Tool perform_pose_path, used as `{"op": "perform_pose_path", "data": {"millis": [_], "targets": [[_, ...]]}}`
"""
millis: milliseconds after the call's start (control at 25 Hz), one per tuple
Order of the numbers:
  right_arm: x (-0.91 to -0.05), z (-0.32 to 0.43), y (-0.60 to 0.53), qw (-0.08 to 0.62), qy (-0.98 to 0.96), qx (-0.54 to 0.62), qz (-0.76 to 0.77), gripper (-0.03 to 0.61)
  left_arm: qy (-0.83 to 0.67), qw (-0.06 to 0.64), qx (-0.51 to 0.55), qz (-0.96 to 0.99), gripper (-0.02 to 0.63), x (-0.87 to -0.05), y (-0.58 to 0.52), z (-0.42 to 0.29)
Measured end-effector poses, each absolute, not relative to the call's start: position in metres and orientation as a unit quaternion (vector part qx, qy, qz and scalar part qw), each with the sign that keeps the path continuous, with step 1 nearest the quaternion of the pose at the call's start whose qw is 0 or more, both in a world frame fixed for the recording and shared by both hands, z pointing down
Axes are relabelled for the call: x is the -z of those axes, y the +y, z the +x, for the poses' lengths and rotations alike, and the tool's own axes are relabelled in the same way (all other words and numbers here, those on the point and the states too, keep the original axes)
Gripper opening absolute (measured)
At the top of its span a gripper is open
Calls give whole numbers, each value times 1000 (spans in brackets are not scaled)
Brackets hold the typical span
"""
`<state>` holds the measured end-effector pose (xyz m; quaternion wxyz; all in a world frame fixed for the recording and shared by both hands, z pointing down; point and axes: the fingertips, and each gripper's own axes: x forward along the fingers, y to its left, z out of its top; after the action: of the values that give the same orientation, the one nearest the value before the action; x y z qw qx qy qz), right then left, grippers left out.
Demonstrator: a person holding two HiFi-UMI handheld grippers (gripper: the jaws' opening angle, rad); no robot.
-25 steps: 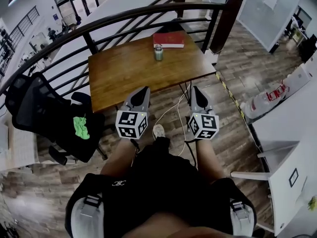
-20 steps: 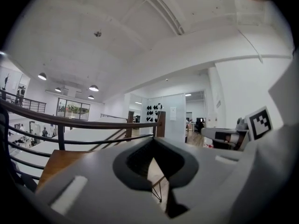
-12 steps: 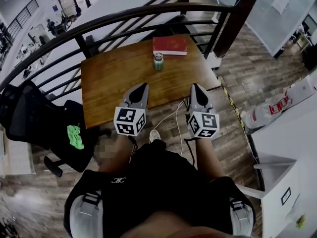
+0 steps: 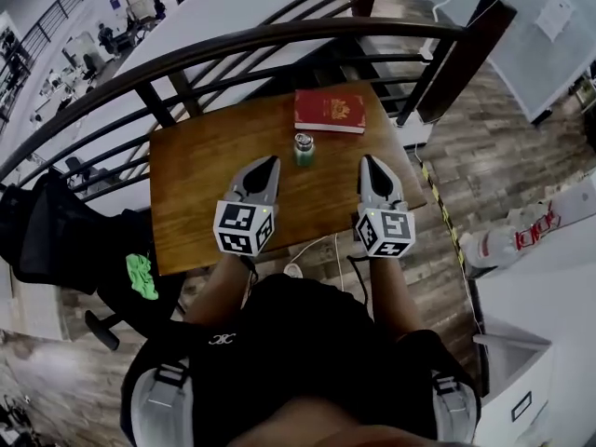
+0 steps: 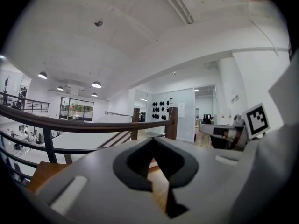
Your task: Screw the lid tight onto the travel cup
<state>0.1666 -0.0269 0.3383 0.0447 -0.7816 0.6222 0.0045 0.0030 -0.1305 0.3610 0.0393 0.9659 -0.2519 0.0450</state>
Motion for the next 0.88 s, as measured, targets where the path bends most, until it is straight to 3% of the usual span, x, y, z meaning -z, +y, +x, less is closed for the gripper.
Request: {"op": "perform_pose_path", "data": {"millis": [880], "targets": [[-374, 243, -177, 14, 788, 27, -615, 5, -426, 84, -61, 899, 49, -414, -213, 47]]}}
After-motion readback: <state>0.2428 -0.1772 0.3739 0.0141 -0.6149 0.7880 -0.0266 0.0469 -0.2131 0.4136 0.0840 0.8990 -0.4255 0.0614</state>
